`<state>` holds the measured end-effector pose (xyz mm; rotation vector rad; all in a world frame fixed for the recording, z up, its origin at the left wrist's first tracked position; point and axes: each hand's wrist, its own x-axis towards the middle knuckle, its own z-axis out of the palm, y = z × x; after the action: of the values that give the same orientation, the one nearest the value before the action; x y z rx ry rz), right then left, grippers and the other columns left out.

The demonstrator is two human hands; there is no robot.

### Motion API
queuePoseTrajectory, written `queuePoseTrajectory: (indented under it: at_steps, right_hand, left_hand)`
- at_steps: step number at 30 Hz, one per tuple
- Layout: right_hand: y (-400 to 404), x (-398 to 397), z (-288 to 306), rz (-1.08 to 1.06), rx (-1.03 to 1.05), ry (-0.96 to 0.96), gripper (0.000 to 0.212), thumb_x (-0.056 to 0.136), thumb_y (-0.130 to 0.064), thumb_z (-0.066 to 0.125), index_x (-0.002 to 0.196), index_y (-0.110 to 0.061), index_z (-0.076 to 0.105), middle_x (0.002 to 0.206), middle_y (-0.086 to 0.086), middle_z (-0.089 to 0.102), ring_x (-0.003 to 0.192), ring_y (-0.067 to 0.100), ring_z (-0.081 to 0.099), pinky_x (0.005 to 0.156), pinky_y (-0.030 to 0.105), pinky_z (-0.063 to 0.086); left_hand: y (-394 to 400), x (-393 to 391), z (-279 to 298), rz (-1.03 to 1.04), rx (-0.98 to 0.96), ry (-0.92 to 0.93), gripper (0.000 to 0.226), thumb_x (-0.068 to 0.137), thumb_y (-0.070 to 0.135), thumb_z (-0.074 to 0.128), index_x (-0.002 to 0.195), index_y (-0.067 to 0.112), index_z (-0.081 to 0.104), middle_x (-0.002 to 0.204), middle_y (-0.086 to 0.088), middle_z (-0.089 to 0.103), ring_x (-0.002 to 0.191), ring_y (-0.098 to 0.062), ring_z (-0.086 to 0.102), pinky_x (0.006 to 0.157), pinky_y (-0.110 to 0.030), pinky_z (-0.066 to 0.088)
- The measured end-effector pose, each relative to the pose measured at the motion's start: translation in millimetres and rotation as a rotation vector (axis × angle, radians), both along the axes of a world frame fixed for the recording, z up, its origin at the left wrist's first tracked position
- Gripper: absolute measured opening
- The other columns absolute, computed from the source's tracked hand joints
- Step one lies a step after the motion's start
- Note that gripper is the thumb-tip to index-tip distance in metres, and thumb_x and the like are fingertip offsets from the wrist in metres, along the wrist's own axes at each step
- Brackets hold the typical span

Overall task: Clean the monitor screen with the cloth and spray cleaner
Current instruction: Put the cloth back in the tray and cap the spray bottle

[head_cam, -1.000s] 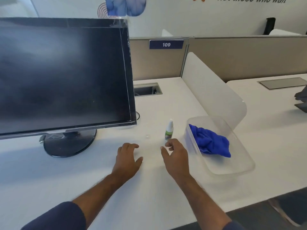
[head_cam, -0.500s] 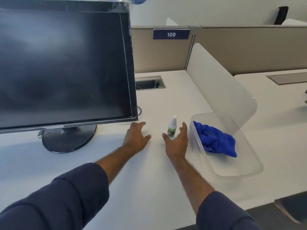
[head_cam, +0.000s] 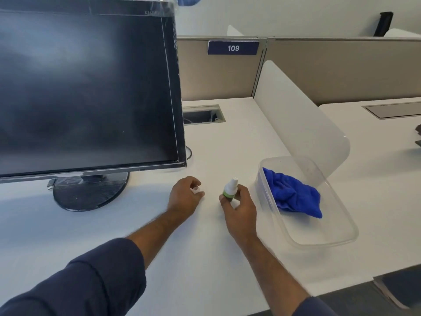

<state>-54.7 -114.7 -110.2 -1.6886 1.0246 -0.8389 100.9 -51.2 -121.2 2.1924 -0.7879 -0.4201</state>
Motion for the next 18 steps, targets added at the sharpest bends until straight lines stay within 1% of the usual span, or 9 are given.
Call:
queuePoseTrajectory:
  at_steps: [2,3,5,6,8,10,13,16,18]
  right_hand:
    - [9.6,-5.7,3.6,0.049,0.029,-0.030,0.030,0.087,-0.020,0.074,0.113,-0.023,0.060,0.103,-0.014,0.066,0.098,0.004,0.060,0.077,0.021,0.050]
    - [13.5,-8.2,5.6,0.084,0.052,-0.046,0.032,0.087,-0.020,0.074,0.115,-0.024,0.060,0.105,-0.013,0.067,0.100,0.004,0.060,0.075,0.018,0.050]
    - [19.8,-12.4,9.3,0.154,0.116,-0.074,0.035,0.088,-0.021,0.073,0.119,-0.027,0.060,0.107,-0.013,0.066,0.100,0.001,0.058,0.074,0.013,0.049]
    - [22.4,-14.1,10.9,0.183,0.152,-0.079,0.036,0.089,-0.021,0.072,0.122,-0.027,0.059,0.109,-0.011,0.066,0.100,0.002,0.058,0.076,0.013,0.050]
    - [27.7,-16.6,14.0,0.226,0.220,-0.100,0.039,0.091,-0.021,0.070,0.127,-0.024,0.058,0.111,-0.004,0.066,0.099,0.009,0.061,0.082,0.021,0.054]
    - [34.5,-18.0,18.1,0.273,0.273,-0.134,0.037,0.093,-0.020,0.067,0.128,-0.026,0.057,0.109,-0.002,0.066,0.097,0.018,0.066,0.078,0.029,0.059]
    - [46.7,-19.5,25.6,0.346,0.282,-0.159,0.032,0.095,-0.021,0.064,0.121,-0.037,0.058,0.097,-0.009,0.068,0.088,0.018,0.068,0.068,0.026,0.057]
    - [57.3,-19.5,31.2,0.364,0.284,-0.182,0.031,0.096,-0.020,0.063,0.119,-0.040,0.059,0.092,-0.006,0.066,0.077,0.013,0.063,0.064,0.022,0.053]
    - [63.7,-20.0,34.1,0.361,0.304,-0.210,0.033,0.095,-0.018,0.063,0.121,-0.039,0.058,0.095,0.001,0.064,0.075,0.013,0.060,0.062,0.019,0.050]
  left_hand:
    - [15.6,-3.7,6.4,0.025,-0.036,0.068,0.022,0.076,0.023,0.084,0.090,0.025,0.066,0.087,0.008,0.067,0.069,-0.005,0.058,0.063,-0.013,0.043]
    - [24.9,-5.9,10.8,0.029,-0.048,0.112,0.022,0.075,0.026,0.086,0.087,0.027,0.068,0.083,0.011,0.068,0.066,-0.004,0.059,0.060,-0.011,0.044]
    - [44.6,-11.4,19.8,0.033,-0.099,0.233,0.020,0.073,0.028,0.087,0.085,0.031,0.072,0.080,0.012,0.071,0.066,-0.005,0.063,0.057,-0.009,0.047]
    - [55.0,-15.0,24.1,0.037,-0.135,0.292,0.017,0.074,0.028,0.087,0.084,0.032,0.074,0.082,0.012,0.073,0.070,-0.006,0.067,0.059,-0.008,0.049]
    - [74.7,-23.2,31.5,0.033,-0.193,0.374,0.014,0.079,0.026,0.083,0.086,0.036,0.076,0.086,0.015,0.076,0.078,-0.003,0.071,0.067,-0.010,0.053]
    - [90.7,-30.1,37.8,0.028,-0.233,0.438,0.015,0.086,0.022,0.075,0.092,0.036,0.077,0.090,0.018,0.076,0.082,-0.005,0.073,0.073,-0.017,0.056]
    - [105.0,-37.0,48.2,0.061,-0.332,0.557,0.019,0.092,0.014,0.068,0.103,0.028,0.076,0.093,0.004,0.077,0.085,-0.017,0.074,0.076,-0.028,0.058]
    - [111.8,-39.5,61.5,0.110,-0.408,0.618,0.018,0.088,0.010,0.073,0.102,0.020,0.072,0.091,-0.003,0.076,0.082,-0.021,0.074,0.067,-0.024,0.057]
    - [116.2,-39.4,69.0,0.104,-0.437,0.651,0.017,0.083,0.010,0.078,0.098,0.016,0.073,0.090,-0.005,0.075,0.079,-0.021,0.071,0.067,-0.023,0.055]
